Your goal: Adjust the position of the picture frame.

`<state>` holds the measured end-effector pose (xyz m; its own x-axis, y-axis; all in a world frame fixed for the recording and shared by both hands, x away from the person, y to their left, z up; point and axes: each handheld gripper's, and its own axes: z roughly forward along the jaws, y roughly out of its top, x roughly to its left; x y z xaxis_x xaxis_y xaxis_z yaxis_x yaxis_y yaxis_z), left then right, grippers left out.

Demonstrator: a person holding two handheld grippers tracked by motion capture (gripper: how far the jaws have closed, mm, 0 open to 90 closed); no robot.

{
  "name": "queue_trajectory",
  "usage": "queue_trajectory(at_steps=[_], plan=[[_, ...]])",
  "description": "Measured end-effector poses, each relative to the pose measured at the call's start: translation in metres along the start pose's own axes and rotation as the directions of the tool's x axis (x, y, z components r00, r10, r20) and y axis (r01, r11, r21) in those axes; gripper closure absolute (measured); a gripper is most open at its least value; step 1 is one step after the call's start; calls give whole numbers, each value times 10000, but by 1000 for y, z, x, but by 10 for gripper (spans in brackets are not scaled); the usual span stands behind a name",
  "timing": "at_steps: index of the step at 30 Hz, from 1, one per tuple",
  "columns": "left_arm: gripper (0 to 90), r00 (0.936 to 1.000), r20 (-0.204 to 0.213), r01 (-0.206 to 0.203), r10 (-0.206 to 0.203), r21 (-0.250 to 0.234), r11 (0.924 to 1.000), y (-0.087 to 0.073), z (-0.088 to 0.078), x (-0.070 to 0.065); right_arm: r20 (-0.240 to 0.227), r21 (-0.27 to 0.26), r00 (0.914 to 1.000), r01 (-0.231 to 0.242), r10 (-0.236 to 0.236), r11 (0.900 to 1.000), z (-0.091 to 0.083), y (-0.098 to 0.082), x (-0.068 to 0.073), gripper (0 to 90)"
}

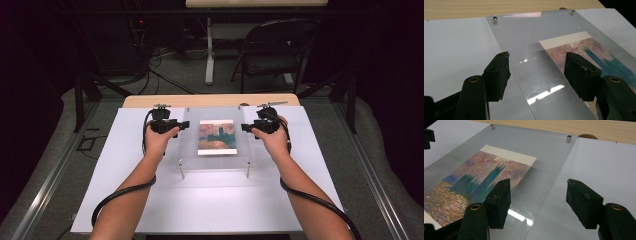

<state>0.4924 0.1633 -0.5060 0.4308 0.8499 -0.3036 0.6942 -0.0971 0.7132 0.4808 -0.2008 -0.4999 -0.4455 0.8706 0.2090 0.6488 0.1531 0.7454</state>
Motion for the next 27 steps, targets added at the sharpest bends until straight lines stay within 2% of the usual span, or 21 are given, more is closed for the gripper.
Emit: queue_trajectory(at_steps=[8,13,17,27], plan=[[371,9993,151,342,-344,160,9993,-8,14,1,-22,183,9991,-416,416,9990,13,-11,-8,360],[371,9990,242,355,-363,309,9989,-11,20,-1,-153,269,9976,-665,669,9974,20,-16,-10,360],[363,9988,274,408,-414,238,9989,-12,24,-2,-233,364,9968,-753,761,9965,25,-18,-9,360],[356,9990,119,418,-422,250,9988,-9,27,-1,-587,422,9932,-982,1006,9943,33,-18,-5,360]])
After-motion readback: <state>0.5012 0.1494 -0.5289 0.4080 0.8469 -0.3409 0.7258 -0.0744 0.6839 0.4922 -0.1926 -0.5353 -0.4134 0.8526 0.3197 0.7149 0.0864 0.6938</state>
